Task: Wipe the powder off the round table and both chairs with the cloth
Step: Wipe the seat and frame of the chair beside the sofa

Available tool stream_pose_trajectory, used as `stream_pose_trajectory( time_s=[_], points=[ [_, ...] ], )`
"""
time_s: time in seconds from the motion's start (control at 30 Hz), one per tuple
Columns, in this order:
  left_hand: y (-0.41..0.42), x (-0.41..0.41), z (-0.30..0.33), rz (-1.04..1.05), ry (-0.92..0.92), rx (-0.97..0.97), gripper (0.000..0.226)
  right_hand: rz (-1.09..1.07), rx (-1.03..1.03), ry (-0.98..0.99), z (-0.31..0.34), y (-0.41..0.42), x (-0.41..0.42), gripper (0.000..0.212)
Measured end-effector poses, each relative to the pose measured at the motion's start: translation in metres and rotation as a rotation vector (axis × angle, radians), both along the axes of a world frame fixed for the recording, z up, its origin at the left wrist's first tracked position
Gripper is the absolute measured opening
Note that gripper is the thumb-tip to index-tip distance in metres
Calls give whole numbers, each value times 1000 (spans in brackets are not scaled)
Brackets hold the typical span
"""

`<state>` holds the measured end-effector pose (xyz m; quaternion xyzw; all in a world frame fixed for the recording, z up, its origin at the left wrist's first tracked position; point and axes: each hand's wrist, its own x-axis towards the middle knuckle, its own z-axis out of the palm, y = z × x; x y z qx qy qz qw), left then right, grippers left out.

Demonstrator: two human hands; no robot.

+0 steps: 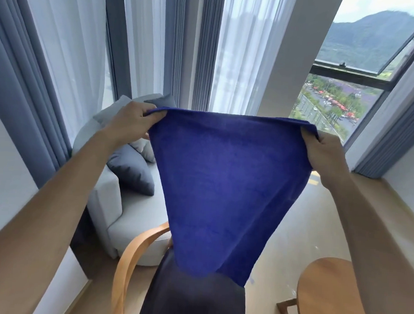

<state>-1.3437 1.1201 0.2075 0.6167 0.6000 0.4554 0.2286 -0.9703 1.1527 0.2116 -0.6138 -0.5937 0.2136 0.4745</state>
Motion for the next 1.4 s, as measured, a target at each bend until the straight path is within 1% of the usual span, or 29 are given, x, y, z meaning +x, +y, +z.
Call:
stream_pose_trajectory(
  time_s=[0.07,0.1,0.13,0.17,0.2,0.27,0.33,0.37,0.4,0.43,0.47,0.53,0.57,0.6,0.67,0.77,0.83,0.9,0.97,1.0,1.03,1.07,1.1,1.13,1.2,1.27,1.3,1.33,1.4],
  points=[
    [2,7,-3,9,-70,-27,33,0,-133,73,-1,3,-3,42],
    [4,10,-5,21,-117,-41,30,26,-209,147,0,4,-4,33],
    [6,13,-7,34,-188,-69,26,87,-297,246,1,4,-3,24],
    [7,15,-8,38,-276,-113,24,188,-382,338,2,4,0,20],
    [8,14,-10,33,-381,-159,20,299,-435,392,2,3,3,24],
    [8,6,-13,-45,-510,-280,8,405,-443,366,-1,1,9,33],
    [5,-7,-15,-238,-453,-386,42,324,-366,251,-8,-2,12,36],
    [4,-12,-17,-317,-414,-397,54,269,-322,189,-12,-2,13,35],
    [5,-16,-20,-350,-375,-396,59,225,-288,137,-16,-2,13,33],
    [6,-19,-21,-342,-341,-380,59,195,-263,103,-20,-3,13,31],
    [8,-20,-23,-312,-292,-348,52,170,-240,73,-25,-3,13,28],
    [10,-16,-25,-214,-101,-237,25,118,-193,-11,-33,-1,12,23],
    [11,-14,-26,-174,-5,-185,20,94,-179,-54,-35,-1,9,18],
    [14,-13,-29,-143,57,-145,21,72,-171,-84,-38,0,7,12],
    [17,-11,-34,-98,88,-110,14,17,-164,-94,-43,4,4,9],
    [20,-10,-40,-57,-22,-130,9,-73,-170,-52,-47,9,2,18],
    [23,-6,-44,9,-75,-156,13,-76,-241,63,-47,9,-1,25],
    [28,1,-48,90,-93,-183,18,52,-395,237,-45,8,-2,32],
    [30,5,-49,60,-266,-265,25,255,-500,413,-42,5,1,43],
    [29,3,-48,-22,-390,-322,32,322,-512,423,-40,3,3,53],
    [27,0,-48,-142,-486,-365,43,357,-497,336,-40,2,5,60],
    [24,-6,-48,-269,-518,-389,56,345,-448,161,-40,-1,5,62],
    [21,-11,-47,-364,-472,-400,67,290,-365,-46,-40,-4,5,59],
    [19,-14,-45,-401,-354,-389,72,233,-270,-221,-42,-6,5,53],
    [16,-14,-42,-308,-8,-296,64,169,-107,-423,-48,-11,2,36],
    [17,-6,-42,-173,281,-157,44,117,6,-496,-56,-14,0,24],
    [18,-2,-45,-109,368,-103,35,94,33,-497,-59,-14,-1,20],
    [18,0,-47,-51,404,-67,27,75,41,-473,-60,-13,-2,17],
    [20,0,-53,28,378,-48,13,52,-4,-343,-60,-10,-6,13]
  ],
)
